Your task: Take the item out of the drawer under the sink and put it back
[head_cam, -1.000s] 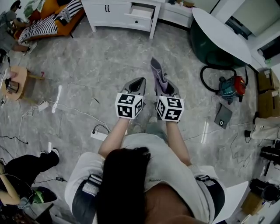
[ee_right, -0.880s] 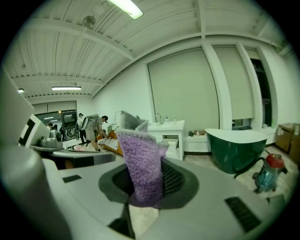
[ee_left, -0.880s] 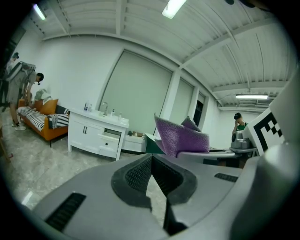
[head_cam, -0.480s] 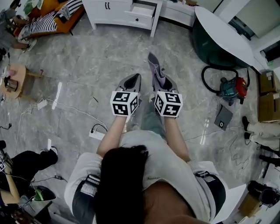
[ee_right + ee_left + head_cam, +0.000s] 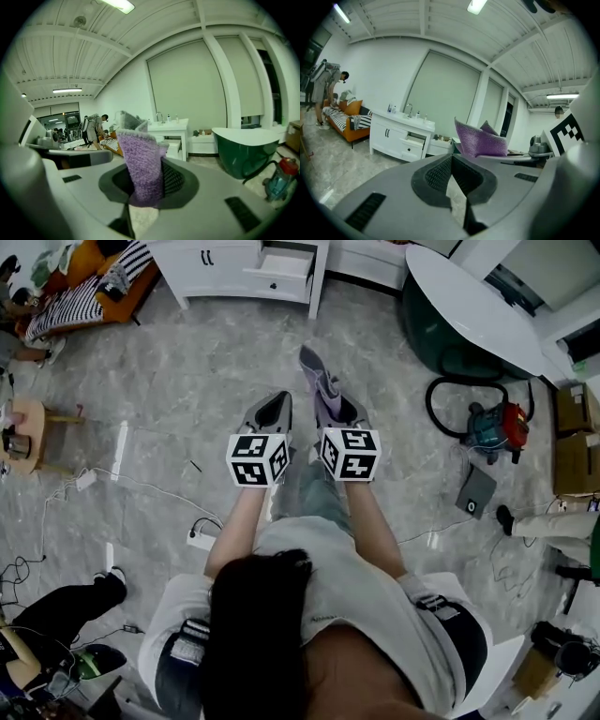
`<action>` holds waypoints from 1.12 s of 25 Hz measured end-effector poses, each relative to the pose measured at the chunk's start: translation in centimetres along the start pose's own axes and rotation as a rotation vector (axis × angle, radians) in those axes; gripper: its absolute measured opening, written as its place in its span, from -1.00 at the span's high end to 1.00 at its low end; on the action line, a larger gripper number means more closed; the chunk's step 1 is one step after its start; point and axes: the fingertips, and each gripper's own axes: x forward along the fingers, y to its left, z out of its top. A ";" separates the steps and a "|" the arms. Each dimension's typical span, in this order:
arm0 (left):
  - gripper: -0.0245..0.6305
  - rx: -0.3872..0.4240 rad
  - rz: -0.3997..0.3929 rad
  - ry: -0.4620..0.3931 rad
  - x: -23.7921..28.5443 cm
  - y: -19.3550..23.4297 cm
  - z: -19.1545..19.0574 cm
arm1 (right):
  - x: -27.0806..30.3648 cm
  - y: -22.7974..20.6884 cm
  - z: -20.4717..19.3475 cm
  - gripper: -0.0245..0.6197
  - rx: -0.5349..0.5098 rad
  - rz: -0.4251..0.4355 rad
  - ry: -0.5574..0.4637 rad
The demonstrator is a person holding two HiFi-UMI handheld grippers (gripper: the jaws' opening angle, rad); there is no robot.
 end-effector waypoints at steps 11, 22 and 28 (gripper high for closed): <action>0.92 0.011 0.035 -0.012 8.1 0.1 4.1 | 5.5 -6.7 4.0 0.58 0.036 0.019 -0.011; 0.92 -0.005 0.034 0.007 14.1 0.1 6.0 | 9.1 -11.1 6.1 0.58 0.037 0.025 0.011; 0.92 -0.013 0.031 0.002 17.9 -0.3 6.9 | 11.3 -13.5 7.1 0.58 0.026 0.042 0.029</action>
